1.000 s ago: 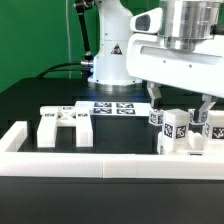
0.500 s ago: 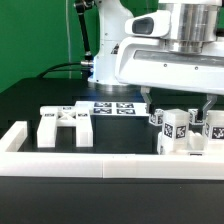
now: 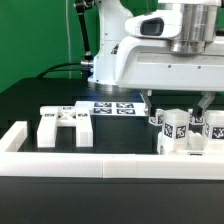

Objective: Assemble chair

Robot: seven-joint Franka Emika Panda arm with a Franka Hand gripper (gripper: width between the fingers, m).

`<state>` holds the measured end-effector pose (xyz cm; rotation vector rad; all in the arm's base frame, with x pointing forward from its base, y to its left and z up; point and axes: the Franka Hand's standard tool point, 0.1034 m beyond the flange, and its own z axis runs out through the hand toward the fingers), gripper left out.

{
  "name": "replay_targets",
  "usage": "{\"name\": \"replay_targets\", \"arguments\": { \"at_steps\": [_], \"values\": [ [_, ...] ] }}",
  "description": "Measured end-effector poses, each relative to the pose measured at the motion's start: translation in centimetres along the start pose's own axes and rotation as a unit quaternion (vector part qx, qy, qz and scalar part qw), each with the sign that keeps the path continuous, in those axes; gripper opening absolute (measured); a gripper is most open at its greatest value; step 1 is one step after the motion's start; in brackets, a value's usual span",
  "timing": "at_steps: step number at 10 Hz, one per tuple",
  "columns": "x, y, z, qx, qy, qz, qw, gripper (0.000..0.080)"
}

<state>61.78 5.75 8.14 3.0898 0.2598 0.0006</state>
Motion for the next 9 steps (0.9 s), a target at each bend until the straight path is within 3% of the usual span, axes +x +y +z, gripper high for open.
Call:
{"name": "replay_targets", "arguments": {
  "at_steps": [3, 5, 9],
  "values": [
    [-0.01, 0.08, 0.00, -0.004, -0.001, -0.041, 0.999, 0.0605],
    [-0.01, 0.08, -0.01, -0.004, -0.001, -0.026, 1.000, 0.0292],
    [0.00, 0.02, -0.01, -0.003, 0.000, 0.062, 0.998, 0.0292]
  ]
}}
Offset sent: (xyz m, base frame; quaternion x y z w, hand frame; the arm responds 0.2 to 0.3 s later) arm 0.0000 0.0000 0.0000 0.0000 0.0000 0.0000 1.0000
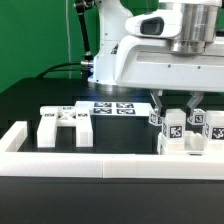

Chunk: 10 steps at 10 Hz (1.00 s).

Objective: Assemble chair

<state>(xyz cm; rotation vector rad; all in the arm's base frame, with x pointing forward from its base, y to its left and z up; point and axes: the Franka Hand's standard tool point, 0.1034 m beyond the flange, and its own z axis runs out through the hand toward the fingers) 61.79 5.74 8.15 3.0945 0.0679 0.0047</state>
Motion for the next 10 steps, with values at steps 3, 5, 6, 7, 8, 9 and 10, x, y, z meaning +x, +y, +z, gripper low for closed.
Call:
{"name": "replay_targets", "arguments": {
  "at_steps": [3, 5, 6, 7, 8, 9, 10],
  "values": [
    [0.03, 0.05, 0.00, 0.002, -0.001, 0.136, 0.991, 0.0292],
    [0.04, -0.21, -0.01, 0.003, -0.001, 0.210, 0.978, 0.0292],
    [0.03, -0.37, -0.01, 0.004, -0.001, 0.256, 0.967, 0.0292],
    [0.04, -0.40, -0.02, 0.004, -0.002, 0.280, 0.960, 0.0292],
    [0.04, -0.42, -0.02, 0.005, -0.002, 0.311, 0.951, 0.0292],
    [0.03, -0.42, -0.02, 0.004, -0.002, 0.310, 0.951, 0.0292],
    [0.03, -0.42, -0.01, 0.004, -0.002, 0.310, 0.951, 0.0292]
  ]
}}
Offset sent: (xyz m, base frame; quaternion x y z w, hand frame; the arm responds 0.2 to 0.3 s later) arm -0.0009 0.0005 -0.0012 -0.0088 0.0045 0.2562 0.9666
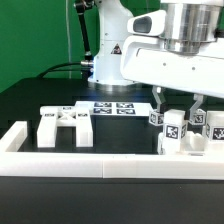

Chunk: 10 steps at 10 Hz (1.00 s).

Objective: Assemble chair

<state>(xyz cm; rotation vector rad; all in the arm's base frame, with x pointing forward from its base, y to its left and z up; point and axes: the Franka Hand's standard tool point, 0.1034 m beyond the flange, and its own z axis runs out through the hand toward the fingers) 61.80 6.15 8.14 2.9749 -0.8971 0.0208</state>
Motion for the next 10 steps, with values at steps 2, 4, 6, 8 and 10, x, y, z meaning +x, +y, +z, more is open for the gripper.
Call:
{"name": "replay_targets", "arguments": {
  "at_steps": [2, 4, 6, 8, 10],
  "values": [
    [0.01, 0.02, 0.00, -0.001, 0.001, -0.011, 1.000, 0.0492],
    [-0.34, -0.33, 0.02, -0.001, 0.000, -0.044, 0.999, 0.0639],
    [-0.26, -0.27, 0.02, 0.000, 0.001, -0.148, 0.989, 0.0648],
    [0.17, 0.14, -0.09, -0.001, 0.000, -0.209, 0.978, 0.0649],
    [0.21, 0.20, -0.06, -0.002, 0.000, -0.267, 0.964, 0.0649]
  ]
}}
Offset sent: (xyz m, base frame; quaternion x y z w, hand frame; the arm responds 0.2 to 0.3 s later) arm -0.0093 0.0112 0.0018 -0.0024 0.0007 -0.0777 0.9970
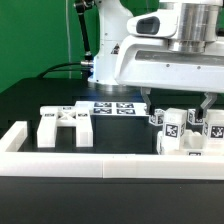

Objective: Assemble chair

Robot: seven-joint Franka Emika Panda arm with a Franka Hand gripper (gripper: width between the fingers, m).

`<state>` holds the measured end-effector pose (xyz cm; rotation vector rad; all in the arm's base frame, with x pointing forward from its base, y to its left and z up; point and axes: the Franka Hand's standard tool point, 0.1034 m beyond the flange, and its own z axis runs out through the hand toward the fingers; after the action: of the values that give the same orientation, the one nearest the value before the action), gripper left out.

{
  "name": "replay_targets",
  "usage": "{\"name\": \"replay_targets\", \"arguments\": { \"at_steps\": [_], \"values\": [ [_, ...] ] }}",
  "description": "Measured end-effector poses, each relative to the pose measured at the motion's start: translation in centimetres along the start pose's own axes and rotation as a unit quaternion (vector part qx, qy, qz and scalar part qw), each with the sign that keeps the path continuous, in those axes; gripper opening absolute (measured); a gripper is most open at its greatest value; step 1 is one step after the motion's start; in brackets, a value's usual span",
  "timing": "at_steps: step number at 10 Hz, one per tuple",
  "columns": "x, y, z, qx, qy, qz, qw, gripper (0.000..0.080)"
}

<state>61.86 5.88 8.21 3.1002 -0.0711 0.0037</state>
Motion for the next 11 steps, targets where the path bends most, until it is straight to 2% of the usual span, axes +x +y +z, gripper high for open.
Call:
{"name": "replay_targets", "arguments": {
  "at_steps": [3, 5, 8, 10, 11],
  "values": [
    [0.07, 0.57, 0.02, -0.002, 0.000, -0.134, 0.991, 0.0649],
    [0.08, 0.60, 0.02, -0.009, -0.002, -0.243, 0.970, 0.0649],
    [-0.07, 0.40, 0.14, -0.014, -0.004, -0.314, 0.949, 0.0649],
    [-0.17, 0.08, 0.21, -0.021, -0.007, -0.387, 0.922, 0.0649],
    [-0.20, -0.09, 0.21, -0.023, -0.008, -0.389, 0.921, 0.0649]
  ]
}}
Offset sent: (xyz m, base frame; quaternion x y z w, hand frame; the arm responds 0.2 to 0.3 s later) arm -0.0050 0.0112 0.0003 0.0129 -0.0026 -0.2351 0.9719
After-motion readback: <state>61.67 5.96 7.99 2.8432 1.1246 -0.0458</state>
